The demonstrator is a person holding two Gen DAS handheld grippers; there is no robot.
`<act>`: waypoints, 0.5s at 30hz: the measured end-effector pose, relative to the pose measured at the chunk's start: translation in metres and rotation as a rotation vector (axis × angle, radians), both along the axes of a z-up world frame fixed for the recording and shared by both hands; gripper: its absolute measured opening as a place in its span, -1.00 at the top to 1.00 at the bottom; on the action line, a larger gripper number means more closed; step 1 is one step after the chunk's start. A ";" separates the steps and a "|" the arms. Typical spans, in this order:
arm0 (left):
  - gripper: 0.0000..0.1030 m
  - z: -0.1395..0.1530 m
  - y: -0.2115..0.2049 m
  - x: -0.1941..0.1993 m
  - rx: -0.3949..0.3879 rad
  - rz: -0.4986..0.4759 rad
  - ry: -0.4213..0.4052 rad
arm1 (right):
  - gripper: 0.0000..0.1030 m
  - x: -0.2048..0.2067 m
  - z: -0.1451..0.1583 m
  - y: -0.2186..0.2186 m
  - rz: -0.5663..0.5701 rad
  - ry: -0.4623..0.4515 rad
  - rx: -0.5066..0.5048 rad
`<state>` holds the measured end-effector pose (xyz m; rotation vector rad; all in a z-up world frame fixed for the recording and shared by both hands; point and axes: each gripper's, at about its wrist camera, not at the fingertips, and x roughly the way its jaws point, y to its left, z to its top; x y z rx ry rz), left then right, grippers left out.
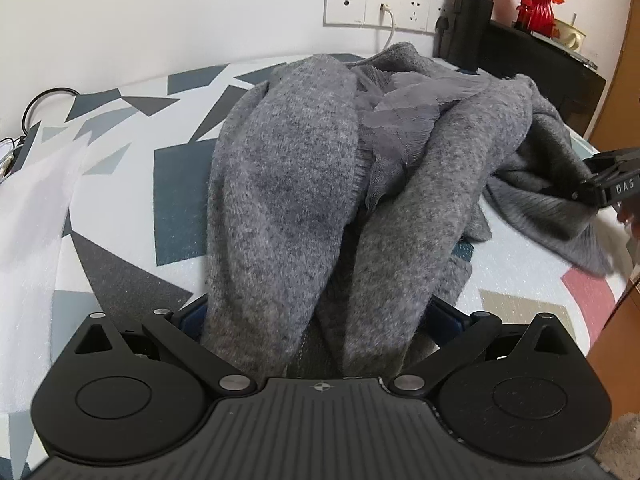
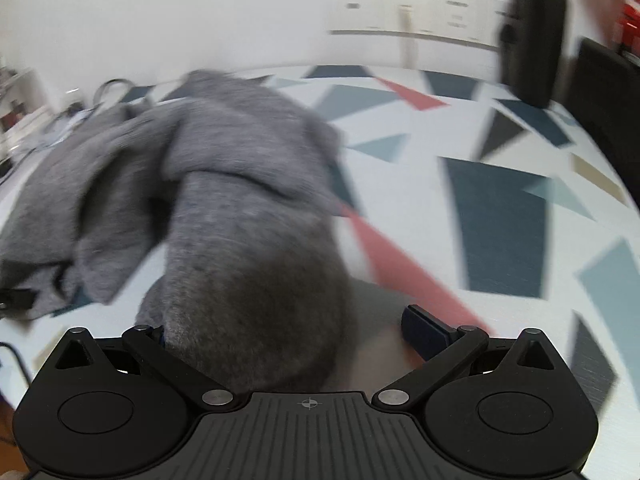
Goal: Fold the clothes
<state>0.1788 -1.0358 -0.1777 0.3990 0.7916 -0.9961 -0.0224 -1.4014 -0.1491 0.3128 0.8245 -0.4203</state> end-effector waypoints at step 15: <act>-1.00 0.055 0.045 -0.030 -0.180 -0.042 -0.155 | -0.96 -0.040 0.070 0.050 0.142 -0.294 -0.195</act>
